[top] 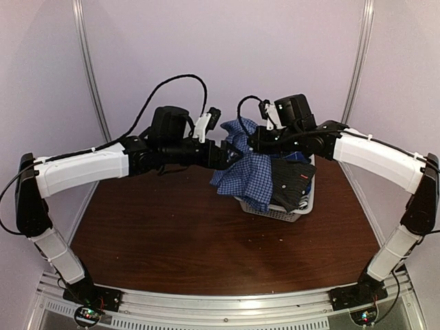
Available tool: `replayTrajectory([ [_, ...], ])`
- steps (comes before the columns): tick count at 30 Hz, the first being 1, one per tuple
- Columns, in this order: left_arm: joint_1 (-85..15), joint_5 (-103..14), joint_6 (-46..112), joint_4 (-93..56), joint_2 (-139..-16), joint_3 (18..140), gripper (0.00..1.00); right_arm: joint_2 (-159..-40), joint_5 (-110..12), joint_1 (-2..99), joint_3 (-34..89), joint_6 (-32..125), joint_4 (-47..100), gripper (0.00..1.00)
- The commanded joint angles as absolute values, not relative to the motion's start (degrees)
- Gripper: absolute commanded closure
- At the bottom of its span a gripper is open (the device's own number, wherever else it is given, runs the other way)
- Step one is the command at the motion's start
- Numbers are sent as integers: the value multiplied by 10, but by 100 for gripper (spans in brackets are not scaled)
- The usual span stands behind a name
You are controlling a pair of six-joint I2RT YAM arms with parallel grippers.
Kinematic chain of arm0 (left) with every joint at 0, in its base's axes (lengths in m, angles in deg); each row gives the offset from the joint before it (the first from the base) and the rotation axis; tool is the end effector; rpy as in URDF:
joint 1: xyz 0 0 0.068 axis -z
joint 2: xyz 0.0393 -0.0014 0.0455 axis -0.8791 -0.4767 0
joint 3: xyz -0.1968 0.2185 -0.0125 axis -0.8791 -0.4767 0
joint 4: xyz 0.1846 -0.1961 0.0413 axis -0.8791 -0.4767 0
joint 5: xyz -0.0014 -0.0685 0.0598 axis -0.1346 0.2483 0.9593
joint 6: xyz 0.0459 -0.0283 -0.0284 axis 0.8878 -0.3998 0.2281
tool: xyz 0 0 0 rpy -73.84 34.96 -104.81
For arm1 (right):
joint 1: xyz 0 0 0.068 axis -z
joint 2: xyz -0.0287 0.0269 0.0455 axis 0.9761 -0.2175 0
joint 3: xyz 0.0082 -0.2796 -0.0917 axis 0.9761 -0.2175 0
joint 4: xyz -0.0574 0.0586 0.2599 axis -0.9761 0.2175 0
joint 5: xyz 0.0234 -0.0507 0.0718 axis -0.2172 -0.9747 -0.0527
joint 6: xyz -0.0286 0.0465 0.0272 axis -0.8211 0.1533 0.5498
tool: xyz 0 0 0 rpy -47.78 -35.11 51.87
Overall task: Fold and stack the long sleeve shirts
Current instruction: Pick up the crumpled shirt from the bin, then move the bin to the corner of the board.
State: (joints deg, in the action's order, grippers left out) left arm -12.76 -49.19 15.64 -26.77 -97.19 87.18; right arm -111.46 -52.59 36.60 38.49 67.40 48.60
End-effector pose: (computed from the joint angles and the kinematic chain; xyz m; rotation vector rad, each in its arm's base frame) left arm 0.2677 -0.3212 0.3530 0.5290 2.0162 -1.0874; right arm 0.3009 0.2642 0.3756 -0.2964 2.1477 0.7864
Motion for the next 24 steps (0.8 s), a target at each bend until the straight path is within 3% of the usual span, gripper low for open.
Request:
replayTrajectory([
  [1, -116, -513, 144, -212, -987, 868, 2, -1105, -464, 349, 394, 716, 402, 100],
  [12, -112, -481, 119, -193, -987, 847, 5, -1092, -467, 337, 392, 730, 381, 100],
  [20, -112, -459, 114, -169, -971, 824, 5, -1047, -570, 339, 423, 693, 456, 100],
  [24, -112, -449, 116, -177, -987, 840, 5, -1022, -697, 342, 467, 662, 537, 100],
])
